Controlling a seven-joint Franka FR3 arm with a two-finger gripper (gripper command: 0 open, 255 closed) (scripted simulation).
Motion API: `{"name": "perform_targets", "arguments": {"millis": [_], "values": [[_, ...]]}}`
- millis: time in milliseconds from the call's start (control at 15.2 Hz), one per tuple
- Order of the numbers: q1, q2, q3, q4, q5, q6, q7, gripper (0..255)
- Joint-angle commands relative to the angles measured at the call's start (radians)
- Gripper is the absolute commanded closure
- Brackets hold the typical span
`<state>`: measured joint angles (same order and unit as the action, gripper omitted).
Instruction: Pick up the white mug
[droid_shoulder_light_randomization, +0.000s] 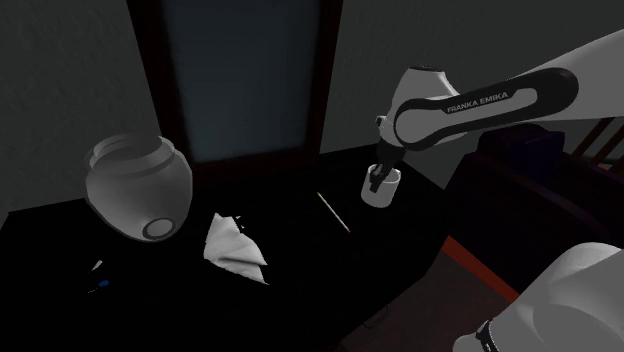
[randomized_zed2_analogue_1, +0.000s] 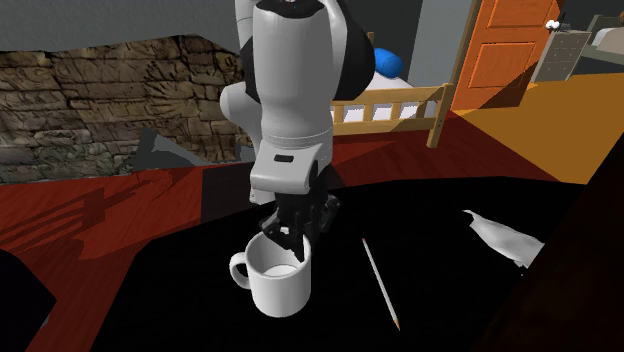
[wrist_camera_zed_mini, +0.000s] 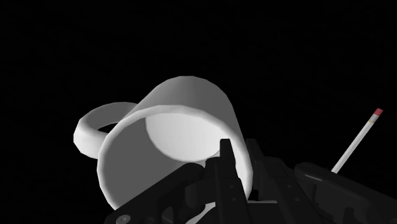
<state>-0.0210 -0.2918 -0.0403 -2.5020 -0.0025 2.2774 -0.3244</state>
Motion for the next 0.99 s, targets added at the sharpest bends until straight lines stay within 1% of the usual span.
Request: {"name": "perform_targets", "arguments": {"millis": [0,924], "values": [[0.000,-0.007,0.000,0.008,0.000,-0.015,0.000,255],[-0.001,-0.082,0.003,0.136,-0.002,-0.219,0.004,255]]}}
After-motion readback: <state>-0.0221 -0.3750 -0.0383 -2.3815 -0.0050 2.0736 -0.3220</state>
